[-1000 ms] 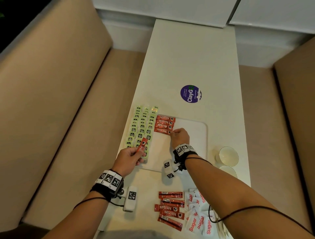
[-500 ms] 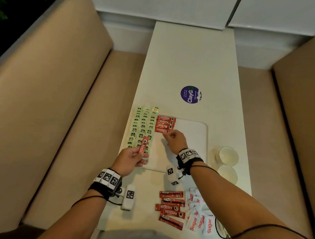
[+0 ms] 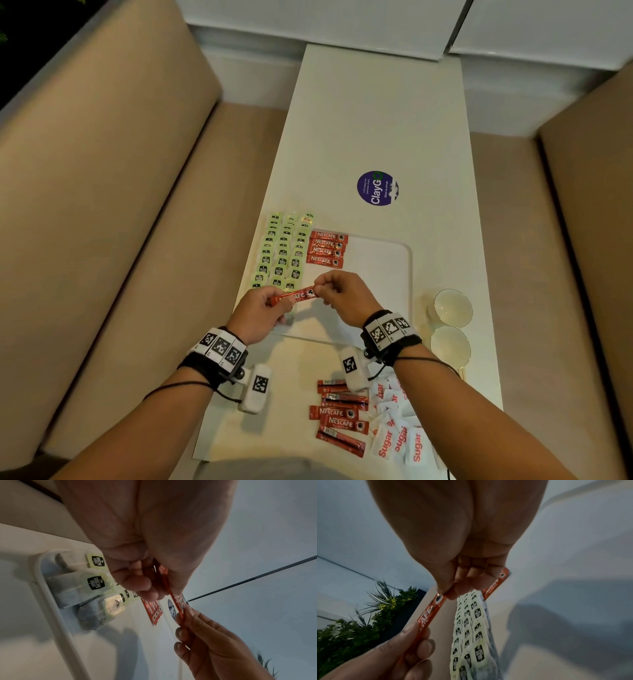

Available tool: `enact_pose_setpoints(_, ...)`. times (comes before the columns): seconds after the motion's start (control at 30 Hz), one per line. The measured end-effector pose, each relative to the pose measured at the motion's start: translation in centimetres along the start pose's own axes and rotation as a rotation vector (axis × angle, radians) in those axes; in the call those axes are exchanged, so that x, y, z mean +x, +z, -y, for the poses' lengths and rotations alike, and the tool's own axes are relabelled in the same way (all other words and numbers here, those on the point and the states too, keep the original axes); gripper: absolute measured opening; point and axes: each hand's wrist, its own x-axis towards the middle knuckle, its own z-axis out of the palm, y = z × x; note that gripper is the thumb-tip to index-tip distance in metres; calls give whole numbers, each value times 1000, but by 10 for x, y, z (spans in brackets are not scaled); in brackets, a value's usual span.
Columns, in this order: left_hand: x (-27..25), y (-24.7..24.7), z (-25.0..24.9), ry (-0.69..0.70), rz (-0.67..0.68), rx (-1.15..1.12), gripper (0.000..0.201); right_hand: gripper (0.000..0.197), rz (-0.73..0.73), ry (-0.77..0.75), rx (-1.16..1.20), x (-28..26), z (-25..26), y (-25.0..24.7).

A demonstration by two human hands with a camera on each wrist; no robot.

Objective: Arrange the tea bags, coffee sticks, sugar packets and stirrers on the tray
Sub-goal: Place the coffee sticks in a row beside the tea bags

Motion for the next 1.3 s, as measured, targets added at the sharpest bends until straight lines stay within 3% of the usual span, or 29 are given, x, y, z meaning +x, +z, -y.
enact_pose_setpoints(0.27, -3, 9, -6, 14, 5, -12, 16, 13, -69, 35, -45, -10, -16, -1)
enact_pose_setpoints(0.57, -5, 8, 8, 7, -23, -22, 7, 17, -395, 155, -43, 22, -23, -25)
enact_pose_setpoints(0.9, -8, 0, 28, 6, -47, -8, 6, 23, -388, 319, -209, 54, -41, -13)
enact_pose_setpoints(1.3, -12, 2, 40, 19, -23, -11, 7, 28, -420, 339, -332, 60, -41, -5)
